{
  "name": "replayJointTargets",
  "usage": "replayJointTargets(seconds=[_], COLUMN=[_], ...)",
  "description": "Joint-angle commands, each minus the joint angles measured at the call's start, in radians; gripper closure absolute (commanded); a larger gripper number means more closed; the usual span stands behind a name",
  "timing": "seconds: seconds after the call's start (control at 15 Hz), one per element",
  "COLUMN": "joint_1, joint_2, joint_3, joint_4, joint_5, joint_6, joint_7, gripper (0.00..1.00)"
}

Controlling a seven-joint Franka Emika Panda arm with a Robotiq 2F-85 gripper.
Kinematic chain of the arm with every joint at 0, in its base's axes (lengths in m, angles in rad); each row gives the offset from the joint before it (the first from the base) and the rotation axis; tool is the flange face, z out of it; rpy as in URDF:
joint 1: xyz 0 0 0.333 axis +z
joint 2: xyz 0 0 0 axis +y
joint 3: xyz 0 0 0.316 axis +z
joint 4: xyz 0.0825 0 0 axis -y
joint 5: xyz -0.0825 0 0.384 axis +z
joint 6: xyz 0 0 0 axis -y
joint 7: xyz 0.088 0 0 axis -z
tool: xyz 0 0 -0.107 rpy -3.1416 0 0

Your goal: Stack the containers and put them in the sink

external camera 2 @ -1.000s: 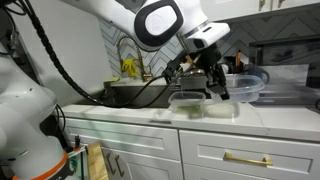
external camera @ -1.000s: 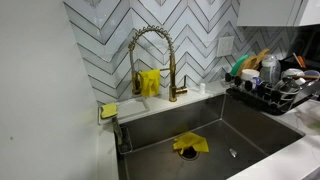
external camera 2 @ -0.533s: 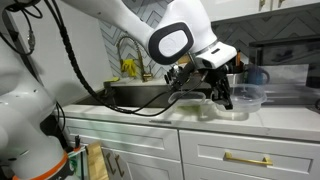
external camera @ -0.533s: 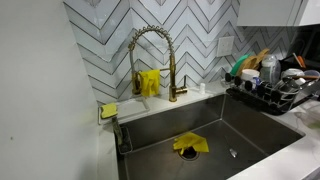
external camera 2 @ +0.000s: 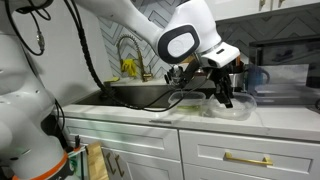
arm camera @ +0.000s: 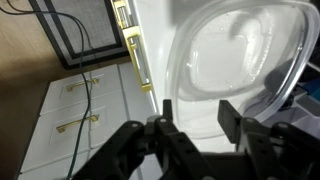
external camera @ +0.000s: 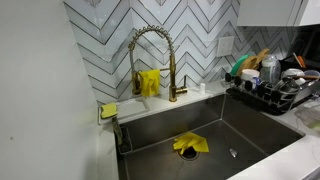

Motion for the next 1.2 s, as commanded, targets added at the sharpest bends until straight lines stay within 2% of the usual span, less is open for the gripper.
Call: replayJointTargets(seconds=[0.0, 0.13, 0.2, 0.33, 0.6, 0.8, 1.07, 1.13], joint_1=[0.021, 0.024, 0.026, 0.027, 0.050, 0.070, 0.085, 0.087], joint_2=[-0.026, -0.057, -0.078, -0.109, -0.136, -0.115, -0.067, -0.056], joint_3=[-0.021, -0.020, -0.017, -0.006, 0.014, 0.030, 0.042, 0.042], joint_4=[0.017, 0.023, 0.025, 0.039, 0.051, 0.049, 0.049, 0.050], joint_5=[-0.013, -0.045, -0.064, -0.103, -0.034, 0.009, 0.019, 0.019], joint_6=[-0.076, -0.178, -0.248, -0.382, -0.564, -0.622, -0.652, -0.657], joint_7=[0.017, 0.049, 0.053, 0.068, -0.044, -0.103, -0.112, -0.108], gripper=[0.18, 0.03, 0.00, 0.00, 0.00, 0.00, 0.00, 0.25])
